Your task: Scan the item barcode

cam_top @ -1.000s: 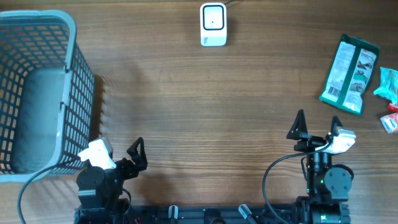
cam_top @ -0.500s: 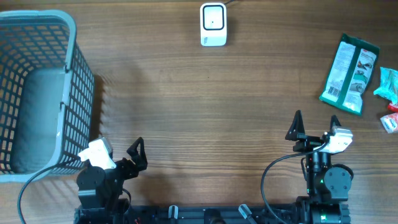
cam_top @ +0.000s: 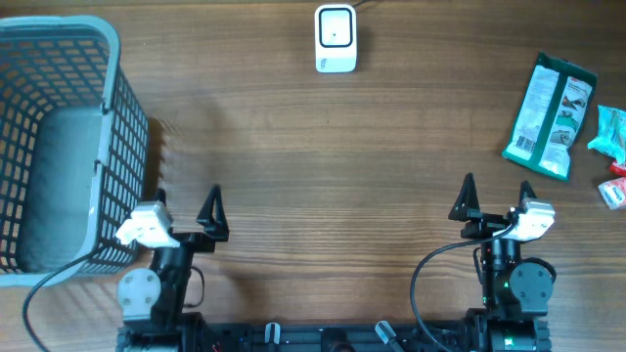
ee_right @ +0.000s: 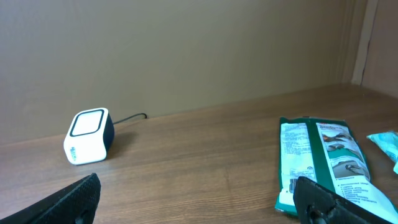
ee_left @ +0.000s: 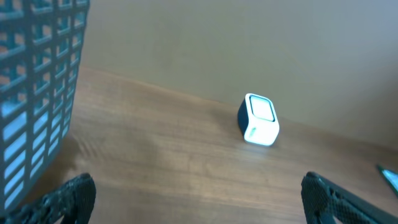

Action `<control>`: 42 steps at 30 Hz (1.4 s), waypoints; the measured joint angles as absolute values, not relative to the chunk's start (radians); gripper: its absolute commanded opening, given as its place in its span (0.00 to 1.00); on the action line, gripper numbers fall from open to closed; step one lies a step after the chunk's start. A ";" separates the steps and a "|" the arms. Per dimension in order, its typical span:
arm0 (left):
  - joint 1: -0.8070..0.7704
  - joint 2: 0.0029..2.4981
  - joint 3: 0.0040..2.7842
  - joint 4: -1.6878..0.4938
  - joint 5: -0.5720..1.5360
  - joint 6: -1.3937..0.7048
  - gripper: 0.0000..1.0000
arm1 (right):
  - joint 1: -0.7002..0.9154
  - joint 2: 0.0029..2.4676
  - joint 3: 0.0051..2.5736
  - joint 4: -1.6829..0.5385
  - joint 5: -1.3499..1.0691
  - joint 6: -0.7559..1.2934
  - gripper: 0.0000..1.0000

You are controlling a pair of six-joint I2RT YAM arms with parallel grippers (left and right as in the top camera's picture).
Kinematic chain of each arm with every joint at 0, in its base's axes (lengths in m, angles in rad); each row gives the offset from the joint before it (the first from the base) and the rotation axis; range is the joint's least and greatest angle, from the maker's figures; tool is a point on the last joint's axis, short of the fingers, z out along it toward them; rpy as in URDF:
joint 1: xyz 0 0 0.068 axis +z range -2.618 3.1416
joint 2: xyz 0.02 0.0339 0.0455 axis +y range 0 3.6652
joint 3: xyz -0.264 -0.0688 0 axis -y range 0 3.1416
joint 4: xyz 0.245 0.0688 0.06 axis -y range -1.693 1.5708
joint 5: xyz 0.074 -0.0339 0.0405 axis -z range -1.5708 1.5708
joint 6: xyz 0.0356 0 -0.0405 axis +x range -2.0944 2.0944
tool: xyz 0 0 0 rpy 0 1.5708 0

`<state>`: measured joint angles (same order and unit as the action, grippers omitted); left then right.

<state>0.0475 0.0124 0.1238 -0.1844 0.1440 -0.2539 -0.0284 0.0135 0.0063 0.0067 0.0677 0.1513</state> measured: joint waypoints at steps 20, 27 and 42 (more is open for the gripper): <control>0.007 0.012 0.017 -0.071 0.102 -0.007 1.00 | -0.028 0.014 0.006 0.007 0.068 0.151 1.00; 0.011 0.012 0.017 -0.071 0.102 -0.004 1.00 | -0.028 0.014 0.006 0.007 0.068 0.151 1.00; 0.015 0.012 0.017 -0.071 0.102 -0.004 1.00 | -0.028 0.014 0.006 0.007 0.068 0.151 1.00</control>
<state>0.0151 0.0120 0.0166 -0.0711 0.1024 -0.0044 -0.0284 0.0135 0.0063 0.0071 0.0677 0.1513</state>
